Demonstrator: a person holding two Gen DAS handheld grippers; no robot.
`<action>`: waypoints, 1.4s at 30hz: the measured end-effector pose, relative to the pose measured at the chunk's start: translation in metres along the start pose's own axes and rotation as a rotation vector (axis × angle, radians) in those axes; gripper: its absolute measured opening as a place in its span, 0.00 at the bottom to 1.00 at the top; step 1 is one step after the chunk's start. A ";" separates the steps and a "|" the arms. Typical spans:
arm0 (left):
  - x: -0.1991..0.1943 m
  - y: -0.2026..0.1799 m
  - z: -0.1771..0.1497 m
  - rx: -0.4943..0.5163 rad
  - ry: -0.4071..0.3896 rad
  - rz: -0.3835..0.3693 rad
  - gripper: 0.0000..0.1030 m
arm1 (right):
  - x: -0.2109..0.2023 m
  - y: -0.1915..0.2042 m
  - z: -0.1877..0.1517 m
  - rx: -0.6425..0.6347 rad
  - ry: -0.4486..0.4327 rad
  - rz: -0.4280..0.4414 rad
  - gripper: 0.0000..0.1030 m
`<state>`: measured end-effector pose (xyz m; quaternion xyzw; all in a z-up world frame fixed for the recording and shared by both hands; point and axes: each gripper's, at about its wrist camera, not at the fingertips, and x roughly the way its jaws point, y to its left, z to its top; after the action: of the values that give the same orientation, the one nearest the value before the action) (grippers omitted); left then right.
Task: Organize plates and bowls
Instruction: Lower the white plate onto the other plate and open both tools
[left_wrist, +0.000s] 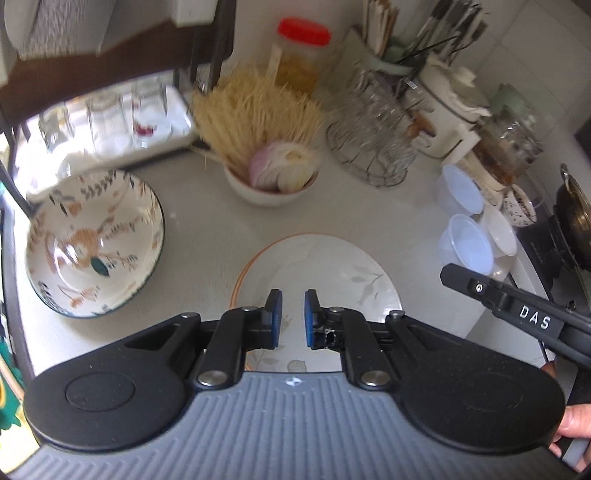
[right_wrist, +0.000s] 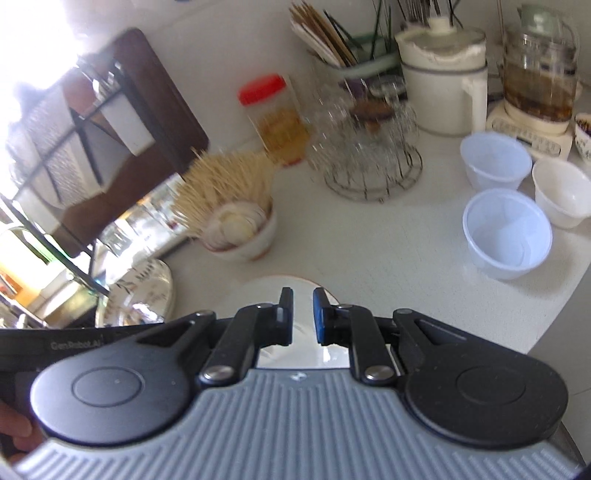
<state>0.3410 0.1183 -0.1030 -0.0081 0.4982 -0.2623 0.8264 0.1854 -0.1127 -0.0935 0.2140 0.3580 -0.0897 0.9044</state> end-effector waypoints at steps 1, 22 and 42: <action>-0.007 0.000 0.000 0.011 -0.010 -0.002 0.13 | -0.005 0.004 0.000 0.001 -0.013 0.003 0.15; -0.085 0.002 -0.022 0.069 -0.088 -0.018 0.13 | -0.071 0.049 -0.011 -0.054 -0.100 0.031 0.15; -0.132 -0.069 -0.095 -0.105 -0.233 0.151 0.24 | -0.105 0.011 -0.020 -0.227 -0.062 0.256 0.15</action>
<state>0.1843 0.1409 -0.0236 -0.0441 0.4109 -0.1704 0.8945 0.1000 -0.0928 -0.0312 0.1514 0.3076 0.0605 0.9374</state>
